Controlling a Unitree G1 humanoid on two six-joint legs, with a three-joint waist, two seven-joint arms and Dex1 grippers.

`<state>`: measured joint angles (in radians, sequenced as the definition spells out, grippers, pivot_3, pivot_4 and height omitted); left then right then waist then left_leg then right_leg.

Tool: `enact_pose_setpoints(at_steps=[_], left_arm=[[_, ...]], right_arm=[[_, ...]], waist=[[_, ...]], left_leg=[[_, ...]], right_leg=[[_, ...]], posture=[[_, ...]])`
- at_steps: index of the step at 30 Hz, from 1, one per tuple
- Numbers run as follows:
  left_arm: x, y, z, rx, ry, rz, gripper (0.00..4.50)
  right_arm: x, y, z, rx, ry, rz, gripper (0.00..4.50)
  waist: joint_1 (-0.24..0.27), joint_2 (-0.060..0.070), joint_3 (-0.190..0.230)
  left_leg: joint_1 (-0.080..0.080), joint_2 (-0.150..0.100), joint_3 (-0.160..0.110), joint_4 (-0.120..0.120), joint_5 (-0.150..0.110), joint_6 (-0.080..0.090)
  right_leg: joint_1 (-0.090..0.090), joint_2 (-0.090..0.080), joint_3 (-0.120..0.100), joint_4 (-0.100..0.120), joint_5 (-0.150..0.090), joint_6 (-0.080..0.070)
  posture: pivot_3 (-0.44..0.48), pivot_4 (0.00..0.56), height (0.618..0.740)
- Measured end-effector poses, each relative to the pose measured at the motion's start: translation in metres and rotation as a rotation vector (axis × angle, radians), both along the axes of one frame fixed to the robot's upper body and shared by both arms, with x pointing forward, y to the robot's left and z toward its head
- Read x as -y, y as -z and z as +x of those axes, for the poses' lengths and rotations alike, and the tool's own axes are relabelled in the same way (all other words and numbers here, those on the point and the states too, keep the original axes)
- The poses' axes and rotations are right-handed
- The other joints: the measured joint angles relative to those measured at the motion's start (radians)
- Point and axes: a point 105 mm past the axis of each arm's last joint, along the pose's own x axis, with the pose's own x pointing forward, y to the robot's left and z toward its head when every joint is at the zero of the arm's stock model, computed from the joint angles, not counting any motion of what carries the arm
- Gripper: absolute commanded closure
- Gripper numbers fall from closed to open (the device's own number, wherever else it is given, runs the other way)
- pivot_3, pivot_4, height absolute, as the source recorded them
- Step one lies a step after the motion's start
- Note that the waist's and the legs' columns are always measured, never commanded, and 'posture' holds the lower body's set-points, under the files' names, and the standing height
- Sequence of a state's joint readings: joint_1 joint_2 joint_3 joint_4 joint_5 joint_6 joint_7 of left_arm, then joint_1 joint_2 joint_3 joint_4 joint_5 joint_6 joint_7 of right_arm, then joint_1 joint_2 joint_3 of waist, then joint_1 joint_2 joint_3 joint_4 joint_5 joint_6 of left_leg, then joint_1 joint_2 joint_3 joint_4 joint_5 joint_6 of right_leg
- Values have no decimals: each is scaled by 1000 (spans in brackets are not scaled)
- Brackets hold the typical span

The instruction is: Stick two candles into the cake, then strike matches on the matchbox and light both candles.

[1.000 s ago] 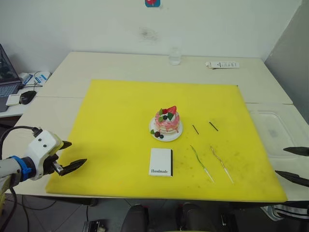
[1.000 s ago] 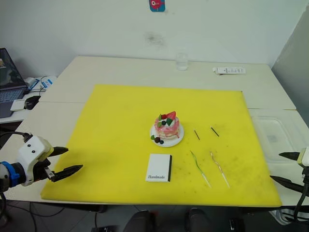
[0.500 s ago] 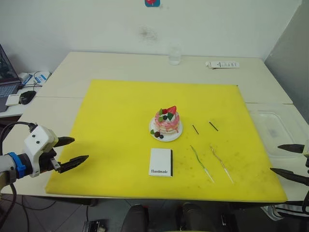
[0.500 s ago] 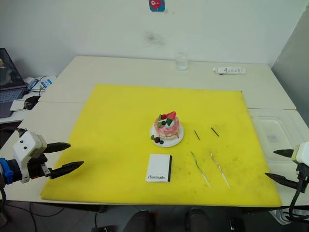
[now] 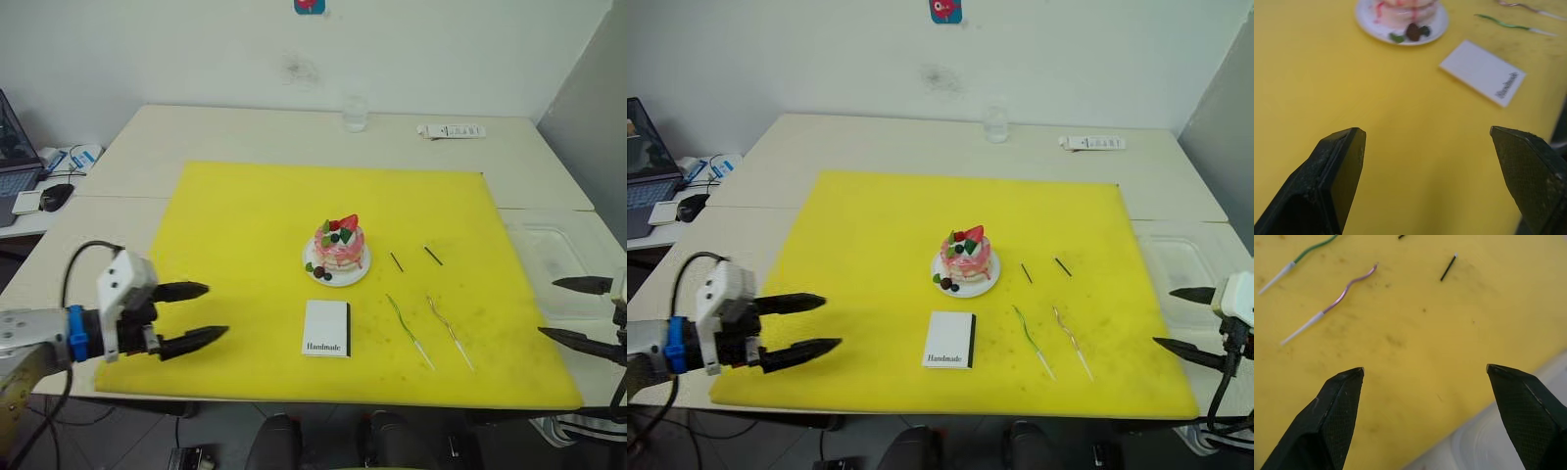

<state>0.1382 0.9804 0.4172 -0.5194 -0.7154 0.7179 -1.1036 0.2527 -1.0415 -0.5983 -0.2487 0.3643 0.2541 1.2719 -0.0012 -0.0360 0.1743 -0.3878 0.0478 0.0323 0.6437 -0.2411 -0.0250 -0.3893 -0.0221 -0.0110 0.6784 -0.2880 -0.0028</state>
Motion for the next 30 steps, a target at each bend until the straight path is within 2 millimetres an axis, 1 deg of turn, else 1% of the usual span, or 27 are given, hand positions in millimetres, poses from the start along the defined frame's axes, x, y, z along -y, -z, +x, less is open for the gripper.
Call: enact_pose_setpoints(at_steps=[1,3,5,7,10,12,15,19,21,23,26,30], left_arm=[[6,-1,-2,-9,27,-11,0],[26,-5,-7,-27,110,-42,0],[44,-10,-11,-25,186,-71,0],[57,-16,-11,-14,230,-111,0],[73,-25,-11,3,289,-173,0],[81,-26,-15,-15,339,-192,0],[88,-24,-17,-36,389,-191,0],[96,-22,-21,-28,466,-178,0],[98,-22,-21,-24,483,-177,0],[101,-22,-22,-22,510,-183,0],[102,-23,-20,-19,519,-187,0],[104,-22,-18,-22,523,-191,0]], right_arm=[[-3,-1,0,0,-10,4,310],[-10,-4,-1,-6,-27,5,310],[-22,-9,-2,1,-64,16,310],[-36,-12,-7,-5,-105,25,310],[-58,-8,-18,-26,-129,66,310],[-68,2,-26,-47,-110,97,310],[-77,18,-35,-68,-51,136,310],[-91,39,-46,-62,71,177,310],[-91,44,-47,-38,120,174,310],[-93,54,-46,-12,194,191,310],[-98,66,-47,0,251,200,310],[-99,71,-44,38,303,193,310]], waist=[[0,0,0],[0,0,0],[1,1,0],[1,1,0],[2,0,0],[2,0,0],[2,0,0],[2,0,0],[0,0,0],[0,-1,0],[0,0,0],[0,0,0]], left_leg=[[0,0,0,0,0,0],[0,0,0,0,0,0],[0,0,0,0,0,0],[0,0,-1,1,0,0],[-1,0,-2,1,0,0],[-1,0,-1,1,0,0],[-1,-1,-1,1,0,0],[-1,-1,-1,1,0,0],[0,-1,-1,1,0,0],[0,-1,-1,1,0,0],[0,-1,-1,1,0,0],[-1,-1,-1,1,0,0]], right_leg=[[0,0,0,0,0,0],[0,0,0,0,0,0],[0,0,0,0,0,0],[0,1,0,0,0,0],[0,2,-1,0,0,1],[1,2,0,0,-1,2],[0,2,0,0,-1,3],[0,2,0,0,-1,3],[1,1,1,0,0,3],[1,2,1,0,0,3],[1,1,1,1,0,3],[0,2,1,0,-1,3]], posture=[[0,150,740],[0,150,740],[0,150,740],[0,150,740],[0,150,740],[0,150,740],[0,150,740],[0,150,740],[0,150,740],[0,150,740],[0,150,740],[0,150,740]])
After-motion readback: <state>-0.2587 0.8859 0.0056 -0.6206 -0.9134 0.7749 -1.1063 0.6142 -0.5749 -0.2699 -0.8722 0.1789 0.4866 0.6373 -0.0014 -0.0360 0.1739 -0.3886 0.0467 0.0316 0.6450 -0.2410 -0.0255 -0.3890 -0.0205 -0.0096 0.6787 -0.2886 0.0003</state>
